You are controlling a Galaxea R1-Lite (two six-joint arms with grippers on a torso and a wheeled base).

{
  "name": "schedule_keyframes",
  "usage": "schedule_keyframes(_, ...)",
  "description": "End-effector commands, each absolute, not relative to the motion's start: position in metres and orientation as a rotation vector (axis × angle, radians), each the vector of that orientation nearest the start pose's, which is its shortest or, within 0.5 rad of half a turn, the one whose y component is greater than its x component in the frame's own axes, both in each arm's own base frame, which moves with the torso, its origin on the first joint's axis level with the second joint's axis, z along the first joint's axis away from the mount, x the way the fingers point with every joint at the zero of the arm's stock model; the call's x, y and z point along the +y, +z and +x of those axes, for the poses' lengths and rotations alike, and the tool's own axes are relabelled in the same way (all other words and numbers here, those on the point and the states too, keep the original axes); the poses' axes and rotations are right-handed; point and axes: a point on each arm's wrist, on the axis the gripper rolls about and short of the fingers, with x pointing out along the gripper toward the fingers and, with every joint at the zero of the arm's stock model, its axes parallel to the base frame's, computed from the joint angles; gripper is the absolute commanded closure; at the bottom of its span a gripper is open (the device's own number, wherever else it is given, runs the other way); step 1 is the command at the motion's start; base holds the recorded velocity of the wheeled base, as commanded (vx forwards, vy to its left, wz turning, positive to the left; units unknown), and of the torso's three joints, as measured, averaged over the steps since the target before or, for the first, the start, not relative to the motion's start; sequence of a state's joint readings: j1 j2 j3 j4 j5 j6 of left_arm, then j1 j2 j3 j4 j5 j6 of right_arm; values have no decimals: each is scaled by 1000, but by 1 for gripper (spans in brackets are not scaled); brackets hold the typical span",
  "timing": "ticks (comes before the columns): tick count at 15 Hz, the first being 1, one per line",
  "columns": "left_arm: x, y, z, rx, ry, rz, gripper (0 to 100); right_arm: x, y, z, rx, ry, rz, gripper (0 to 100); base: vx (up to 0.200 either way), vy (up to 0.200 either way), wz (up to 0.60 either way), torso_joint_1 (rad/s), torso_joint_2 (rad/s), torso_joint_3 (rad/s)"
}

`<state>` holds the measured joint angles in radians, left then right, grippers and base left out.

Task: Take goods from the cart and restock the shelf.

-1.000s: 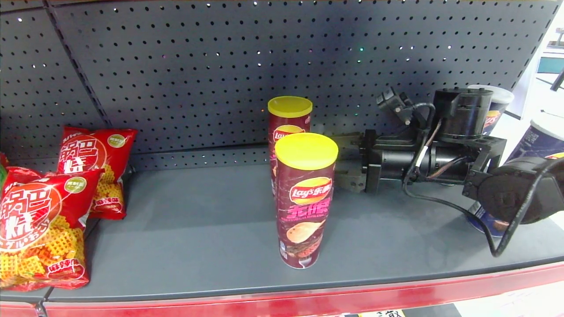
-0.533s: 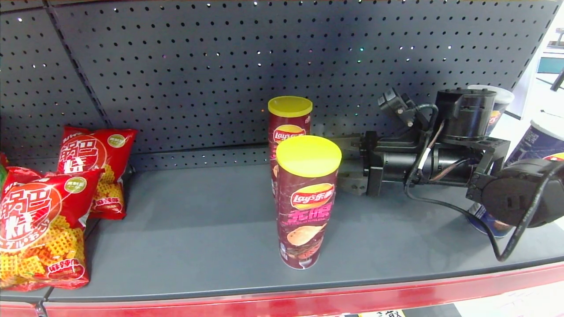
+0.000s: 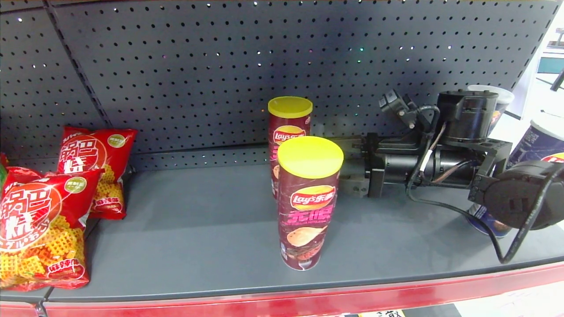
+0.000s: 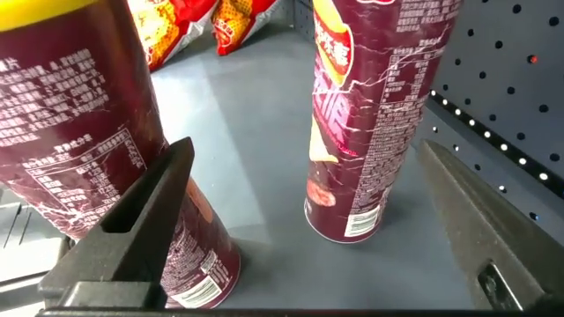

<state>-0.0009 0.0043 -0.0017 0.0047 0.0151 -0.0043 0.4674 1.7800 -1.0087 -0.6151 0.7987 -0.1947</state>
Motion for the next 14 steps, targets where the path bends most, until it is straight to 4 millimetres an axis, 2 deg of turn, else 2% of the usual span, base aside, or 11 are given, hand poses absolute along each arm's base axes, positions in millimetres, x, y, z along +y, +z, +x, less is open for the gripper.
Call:
schedule_keyframes(1, 0, 76, -23, 8, 15, -5, 0, 165, 211, 291, 41, 1276, -140, 0, 0, 0, 0, 0, 0, 0)
schedule_keyframes(14, 0, 76, -23, 8, 15, -5, 0, 161, 211, 289, 47, 1257, -134, 0, 0, 0, 0, 0, 0, 0)
